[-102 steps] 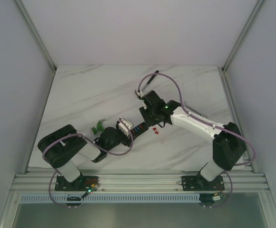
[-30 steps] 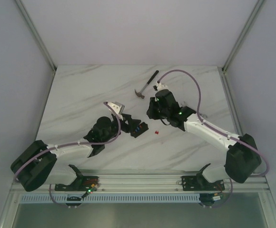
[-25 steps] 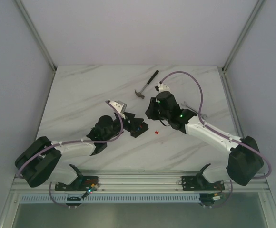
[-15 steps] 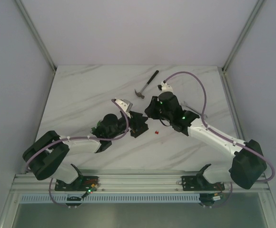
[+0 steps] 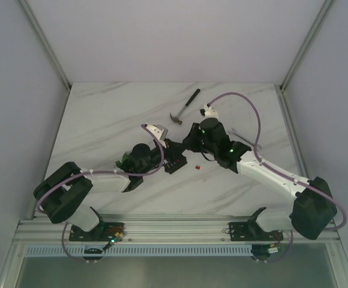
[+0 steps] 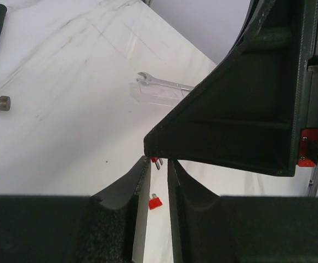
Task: Snap on the fuse box
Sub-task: Pick up the fuse from the center of the board, then install the fuse at the fuse box base.
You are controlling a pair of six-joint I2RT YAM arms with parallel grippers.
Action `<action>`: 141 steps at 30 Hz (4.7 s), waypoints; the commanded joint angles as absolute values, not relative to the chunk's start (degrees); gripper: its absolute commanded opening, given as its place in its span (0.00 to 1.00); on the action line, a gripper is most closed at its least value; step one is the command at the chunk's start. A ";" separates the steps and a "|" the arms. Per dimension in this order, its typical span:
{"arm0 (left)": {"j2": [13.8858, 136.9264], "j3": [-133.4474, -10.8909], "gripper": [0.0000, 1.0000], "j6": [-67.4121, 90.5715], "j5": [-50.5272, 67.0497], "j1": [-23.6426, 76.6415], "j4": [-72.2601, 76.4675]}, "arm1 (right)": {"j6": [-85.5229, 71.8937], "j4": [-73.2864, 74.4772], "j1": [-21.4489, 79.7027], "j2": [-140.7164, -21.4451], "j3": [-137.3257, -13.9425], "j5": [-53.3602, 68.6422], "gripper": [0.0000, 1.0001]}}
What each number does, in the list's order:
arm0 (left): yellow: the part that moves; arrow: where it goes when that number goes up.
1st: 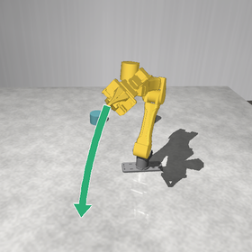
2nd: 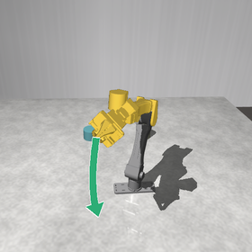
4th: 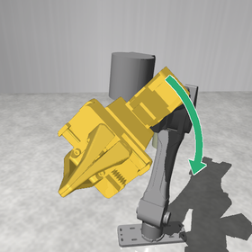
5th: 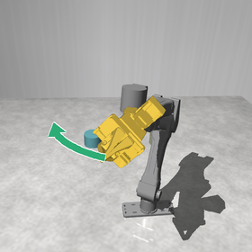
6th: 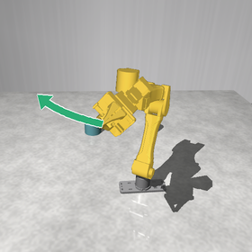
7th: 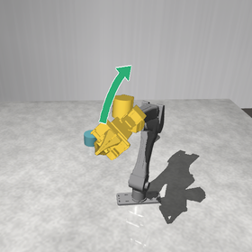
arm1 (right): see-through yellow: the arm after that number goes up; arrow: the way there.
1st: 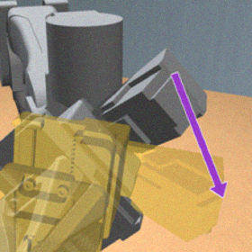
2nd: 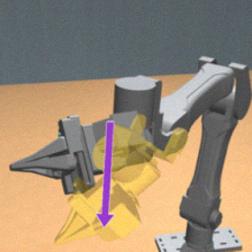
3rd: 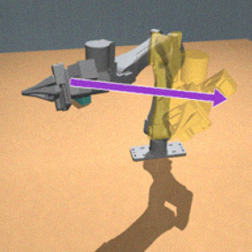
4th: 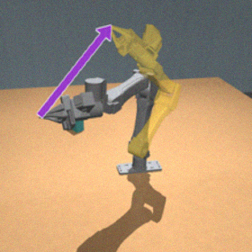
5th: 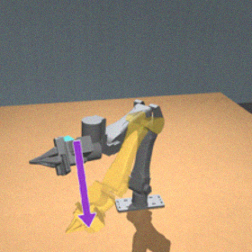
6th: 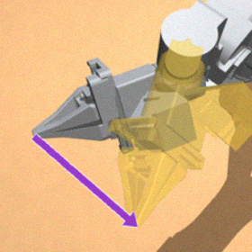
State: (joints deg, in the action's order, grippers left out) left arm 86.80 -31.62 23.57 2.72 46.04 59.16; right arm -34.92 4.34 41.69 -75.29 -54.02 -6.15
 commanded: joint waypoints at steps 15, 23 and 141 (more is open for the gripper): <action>86.50 -33.57 0.00 25.25 4.75 46.32 62.38 | -36.95 -0.45 42.45 -72.82 -52.04 -6.45 0.29; 84.43 -32.87 0.00 21.21 8.64 44.87 58.76 | -24.96 -0.14 40.37 -69.52 -53.19 -2.14 0.47; 97.43 -23.36 0.56 -1.05 15.52 40.79 59.45 | -3.33 27.62 40.62 -94.94 -72.59 1.50 0.00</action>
State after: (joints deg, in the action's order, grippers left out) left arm 95.96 -22.24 -0.10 12.23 40.62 57.58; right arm -0.03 23.97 39.09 -93.01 -70.04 9.23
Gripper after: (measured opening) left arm 0.561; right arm 0.143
